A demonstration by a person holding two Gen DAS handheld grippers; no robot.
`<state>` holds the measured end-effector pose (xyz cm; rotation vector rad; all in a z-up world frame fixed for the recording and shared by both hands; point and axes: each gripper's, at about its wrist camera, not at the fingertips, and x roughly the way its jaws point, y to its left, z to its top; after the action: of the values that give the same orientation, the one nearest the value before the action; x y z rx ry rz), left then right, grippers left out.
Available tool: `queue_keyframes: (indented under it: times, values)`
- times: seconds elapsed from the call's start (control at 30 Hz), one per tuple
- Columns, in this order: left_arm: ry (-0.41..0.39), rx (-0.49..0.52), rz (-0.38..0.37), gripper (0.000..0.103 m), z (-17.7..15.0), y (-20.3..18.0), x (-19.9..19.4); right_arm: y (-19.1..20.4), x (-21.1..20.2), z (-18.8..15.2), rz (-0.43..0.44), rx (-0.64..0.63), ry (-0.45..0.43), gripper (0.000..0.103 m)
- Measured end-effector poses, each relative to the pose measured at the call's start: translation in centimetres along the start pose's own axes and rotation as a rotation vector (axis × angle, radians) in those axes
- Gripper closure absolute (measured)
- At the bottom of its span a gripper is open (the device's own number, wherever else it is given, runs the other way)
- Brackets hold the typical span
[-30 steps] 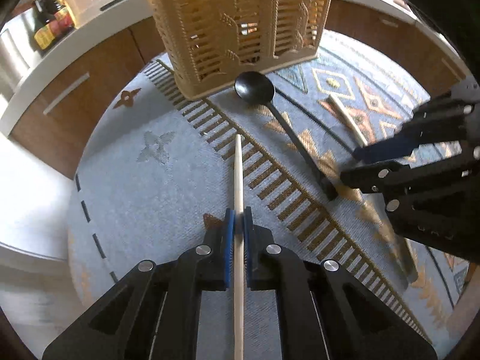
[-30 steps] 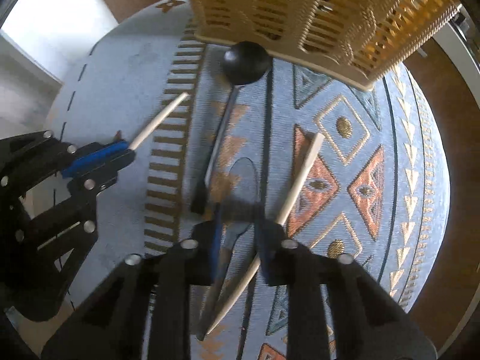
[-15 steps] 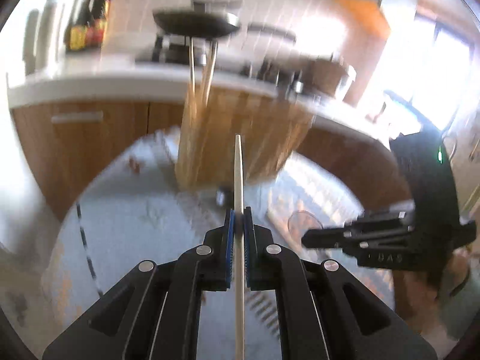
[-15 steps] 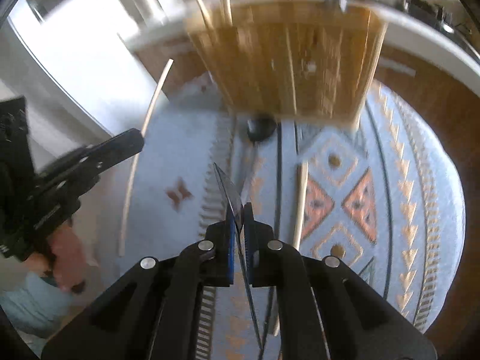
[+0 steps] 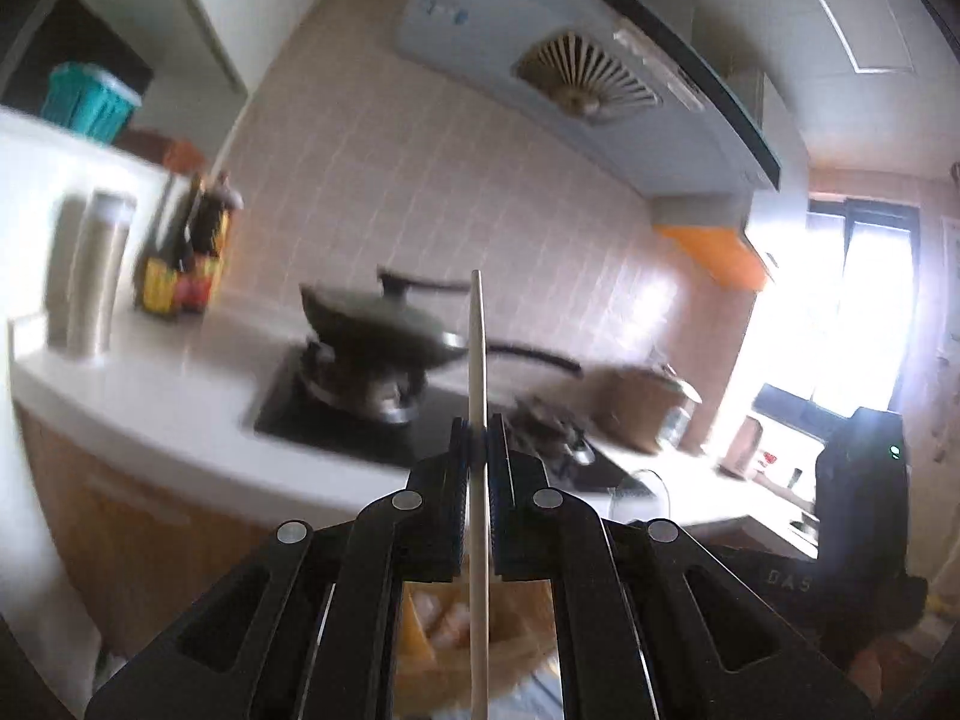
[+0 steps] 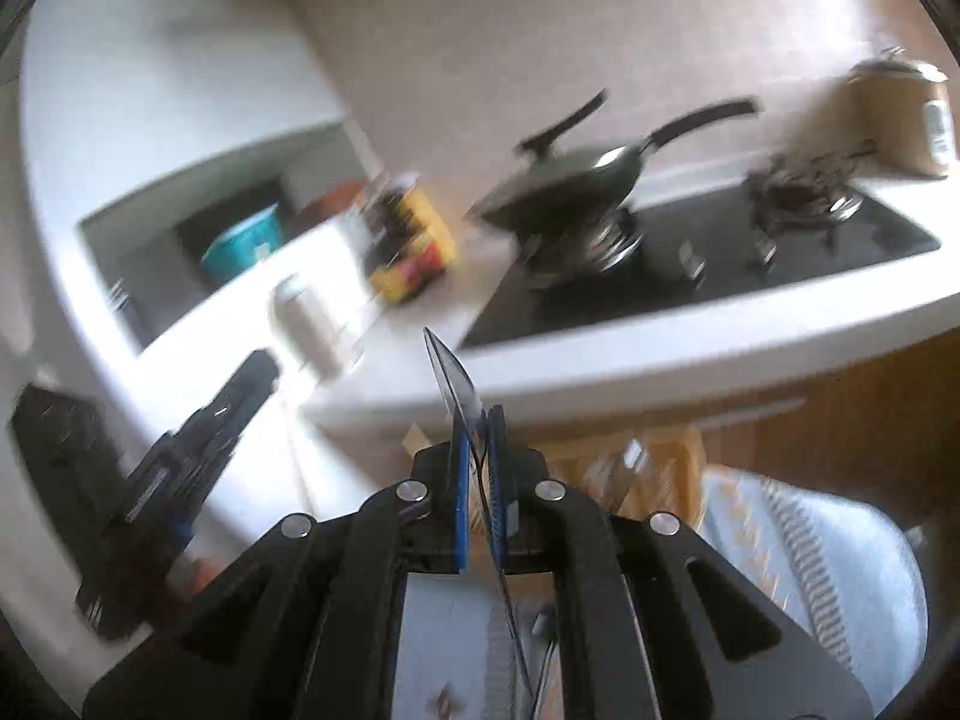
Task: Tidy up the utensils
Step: 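Carry both utensils over the tan caddy and open both tools to drop them in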
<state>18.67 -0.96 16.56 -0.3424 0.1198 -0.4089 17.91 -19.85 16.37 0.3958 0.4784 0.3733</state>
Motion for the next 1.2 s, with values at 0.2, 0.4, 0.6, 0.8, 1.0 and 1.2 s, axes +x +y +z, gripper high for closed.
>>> queue_keyframes:
  times: [0.2,0.4,0.6,0.8,1.0,1.2]
  values:
    - [-0.058,0.007,0.076,0.099,-0.8,0.4,3.6,-4.6,1.4,2.7,0.091,0.145,-0.151,0.099]
    - [-0.080,0.026,0.121,0.099,-3.0,2.1,5.5,-4.7,4.8,2.8,0.052,0.092,-0.184,0.099]
    - [-0.076,0.039,0.136,0.099,-4.4,2.9,6.5,-4.7,6.6,1.1,0.031,0.030,-0.184,0.099]
    - [-0.039,0.029,0.130,0.099,-6.0,3.4,7.6,-4.0,7.5,-0.6,-0.047,-0.070,-0.200,0.099]
    - [-0.031,0.073,0.110,0.098,-6.4,2.9,6.7,-3.9,7.0,-1.4,-0.029,-0.079,-0.189,0.099]
    - [0.000,0.092,0.088,0.079,-6.6,2.8,5.1,-4.0,5.9,-2.5,-0.041,-0.073,-0.158,0.098]
